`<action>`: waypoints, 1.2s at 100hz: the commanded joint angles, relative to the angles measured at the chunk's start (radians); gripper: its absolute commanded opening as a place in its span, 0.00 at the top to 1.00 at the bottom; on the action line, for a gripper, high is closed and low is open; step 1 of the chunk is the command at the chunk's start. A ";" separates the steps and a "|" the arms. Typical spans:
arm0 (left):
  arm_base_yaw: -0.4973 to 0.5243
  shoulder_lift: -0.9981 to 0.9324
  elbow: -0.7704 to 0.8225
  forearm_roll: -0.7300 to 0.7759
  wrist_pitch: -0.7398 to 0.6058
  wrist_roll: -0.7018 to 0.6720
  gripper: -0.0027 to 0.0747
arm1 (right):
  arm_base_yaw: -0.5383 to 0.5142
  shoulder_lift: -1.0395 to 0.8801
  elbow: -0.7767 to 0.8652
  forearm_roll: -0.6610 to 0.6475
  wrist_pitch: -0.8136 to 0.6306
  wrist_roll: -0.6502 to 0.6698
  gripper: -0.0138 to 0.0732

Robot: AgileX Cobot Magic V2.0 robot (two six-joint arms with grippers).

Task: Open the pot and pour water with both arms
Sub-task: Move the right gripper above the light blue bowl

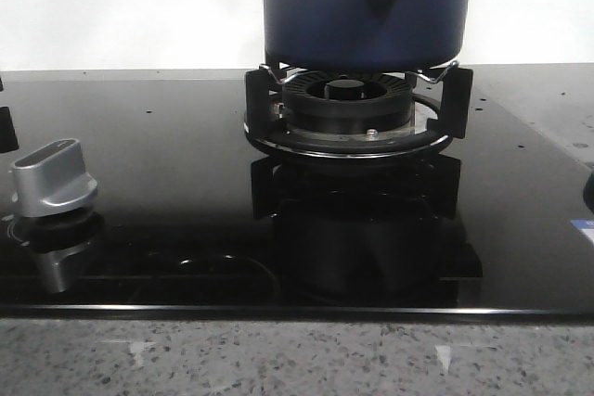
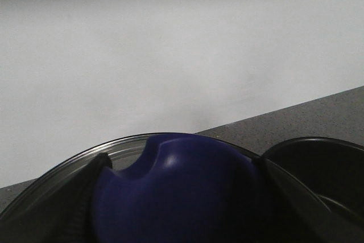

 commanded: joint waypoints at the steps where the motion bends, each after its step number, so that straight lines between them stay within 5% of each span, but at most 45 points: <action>1: 0.013 -0.047 -0.033 0.000 -0.062 -0.002 0.60 | -0.013 0.034 -0.053 -0.032 -0.025 0.014 0.40; 38: 0.023 -0.047 -0.031 0.002 -0.038 -0.002 0.60 | -0.087 0.090 -0.145 -0.106 0.074 0.091 0.40; 56: 0.023 -0.047 -0.031 0.005 -0.038 -0.002 0.60 | -0.110 0.106 -0.173 -0.246 0.149 0.222 0.40; 120: 0.023 -0.047 -0.031 0.005 -0.036 -0.001 0.60 | -0.120 0.123 -0.184 -0.423 0.246 0.319 0.40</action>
